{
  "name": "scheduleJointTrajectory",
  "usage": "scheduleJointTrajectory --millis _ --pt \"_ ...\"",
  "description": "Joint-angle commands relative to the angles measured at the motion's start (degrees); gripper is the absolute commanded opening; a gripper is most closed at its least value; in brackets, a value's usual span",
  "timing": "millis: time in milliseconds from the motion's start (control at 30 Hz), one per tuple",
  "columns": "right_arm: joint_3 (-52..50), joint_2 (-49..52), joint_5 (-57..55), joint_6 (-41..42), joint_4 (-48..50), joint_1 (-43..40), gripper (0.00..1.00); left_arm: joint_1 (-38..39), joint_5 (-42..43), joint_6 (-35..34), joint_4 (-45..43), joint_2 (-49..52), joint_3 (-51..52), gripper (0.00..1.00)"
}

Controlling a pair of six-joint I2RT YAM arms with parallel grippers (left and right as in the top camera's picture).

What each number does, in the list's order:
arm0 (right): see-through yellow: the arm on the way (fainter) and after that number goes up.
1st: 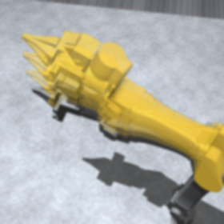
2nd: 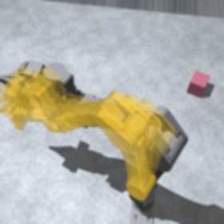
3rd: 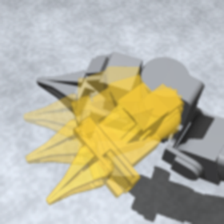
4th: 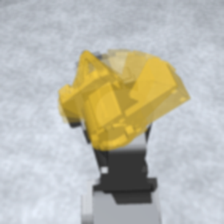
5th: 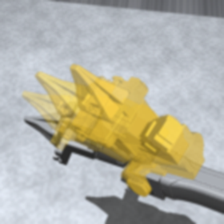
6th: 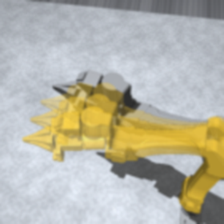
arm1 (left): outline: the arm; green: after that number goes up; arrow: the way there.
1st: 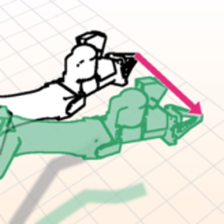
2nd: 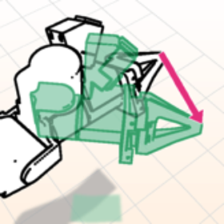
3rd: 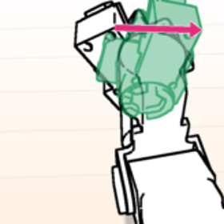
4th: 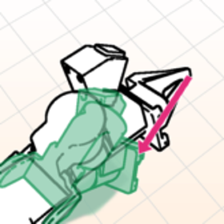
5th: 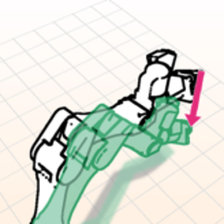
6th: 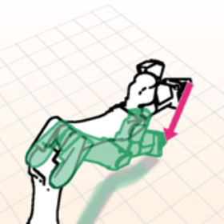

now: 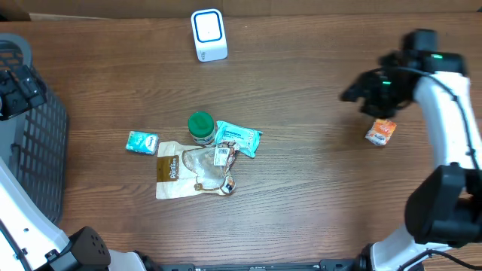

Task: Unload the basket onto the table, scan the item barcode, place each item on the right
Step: 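Reach the right gripper to the teal wipes pack and grasp it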

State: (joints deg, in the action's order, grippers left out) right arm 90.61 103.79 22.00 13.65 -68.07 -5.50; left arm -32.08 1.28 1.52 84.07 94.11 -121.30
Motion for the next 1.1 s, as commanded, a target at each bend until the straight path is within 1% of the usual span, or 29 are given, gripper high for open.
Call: scheduleJointTrajectory --millis 0,100,267,400,600,700,900,1067 --pt "-2.0 0.1 2.8 0.6 2.4 6.7 0.6 0.0 -0.2 0.7 -0.1 0.3 -0.7 0.99" --pt "-5.2 0.8 2.8 6.0 6.8 12.9 0.6 0.0 -0.2 0.7 -0.1 0.3 -0.7 0.99" --pt "-10.3 2.3 4.3 10.9 14.0 19.0 0.6 0.0 -0.2 0.7 -0.1 0.3 -0.7 1.0" --pt "-14.3 3.3 4.8 15.7 20.4 22.0 0.6 0.0 -0.2 0.7 -0.1 0.3 -0.7 1.0" --pt "-20.0 3.8 5.3 21.2 32.0 25.4 0.59 0.0 -0.2 0.7 -0.1 0.3 -0.7 1.0" --pt "-22.1 3.8 5.3 23.3 36.0 26.8 0.59 0.0 -0.2 0.7 -0.1 0.3 -0.7 1.0" --pt "-23.2 5.9 5.1 25.9 38.9 29.2 0.57 0.0 -0.2 0.7 -0.1 0.3 -0.7 1.0" --pt "-23.2 9.6 5.4 28.6 39.1 30.5 0.51 0.0 -0.2 0.7 -0.1 0.3 -0.7 0.99"
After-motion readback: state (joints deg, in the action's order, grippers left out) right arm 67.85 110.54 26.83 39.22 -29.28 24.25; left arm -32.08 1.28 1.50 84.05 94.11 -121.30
